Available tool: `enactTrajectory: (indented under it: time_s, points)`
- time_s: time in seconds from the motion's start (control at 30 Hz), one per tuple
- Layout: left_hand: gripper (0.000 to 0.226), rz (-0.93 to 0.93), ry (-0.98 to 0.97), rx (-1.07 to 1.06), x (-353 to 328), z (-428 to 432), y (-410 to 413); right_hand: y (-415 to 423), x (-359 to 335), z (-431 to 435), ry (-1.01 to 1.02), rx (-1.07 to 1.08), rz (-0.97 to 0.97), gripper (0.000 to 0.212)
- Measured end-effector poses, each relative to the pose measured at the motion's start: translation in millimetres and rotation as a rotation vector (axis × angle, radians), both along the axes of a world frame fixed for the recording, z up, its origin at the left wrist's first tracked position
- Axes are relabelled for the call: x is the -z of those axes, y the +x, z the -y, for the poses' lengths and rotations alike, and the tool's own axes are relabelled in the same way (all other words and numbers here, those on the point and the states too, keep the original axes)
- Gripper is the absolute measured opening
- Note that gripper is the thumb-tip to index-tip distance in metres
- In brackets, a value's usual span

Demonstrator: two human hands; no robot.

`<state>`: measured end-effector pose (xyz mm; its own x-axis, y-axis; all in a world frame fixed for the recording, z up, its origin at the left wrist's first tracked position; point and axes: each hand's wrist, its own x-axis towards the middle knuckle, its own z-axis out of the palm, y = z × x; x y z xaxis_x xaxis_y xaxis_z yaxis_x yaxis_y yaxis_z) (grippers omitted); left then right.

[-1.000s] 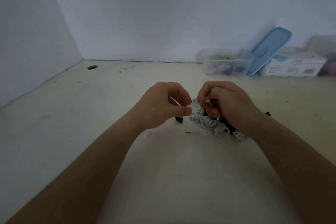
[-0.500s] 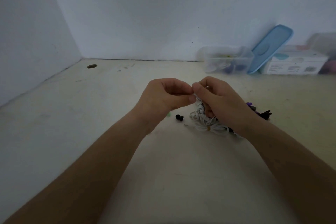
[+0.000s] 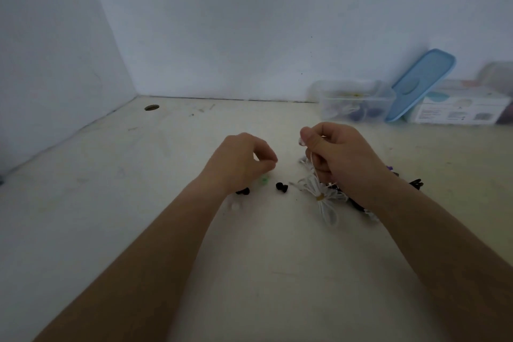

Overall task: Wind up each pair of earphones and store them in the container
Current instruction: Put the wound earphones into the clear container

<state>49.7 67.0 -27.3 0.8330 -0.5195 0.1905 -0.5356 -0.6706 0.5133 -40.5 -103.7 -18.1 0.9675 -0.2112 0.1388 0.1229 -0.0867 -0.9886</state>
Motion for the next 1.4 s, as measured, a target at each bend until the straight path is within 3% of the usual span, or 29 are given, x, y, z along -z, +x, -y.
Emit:
enactTrajectory:
  time_s: [0.23,0.57,0.67,0.83,1.1,1.4]
  points:
    - [0.01,-0.019,0.109,-0.004,3,9,-4,-1,3,6,0.022,-0.012,-0.037,0.009]
    - [0.015,-0.034,0.046,-0.017,6,13,-5,-8,2,7,-0.188,-0.078,-0.078,0.013]
    - [0.013,-0.057,0.003,-0.008,3,9,-5,-10,4,8,-0.16,-0.065,-0.056,0.01]
    - [0.009,-0.121,-0.294,0.002,-3,2,-9,-11,7,10,-0.134,-0.026,-0.035,0.009]
    - [0.016,-0.759,-0.863,0.107,-15,2,-23,-13,7,12,-0.12,-0.024,0.048,0.009]
    - [0.017,-0.804,-0.892,0.106,-16,3,-26,-14,3,11,-0.085,-0.01,0.084,0.007]
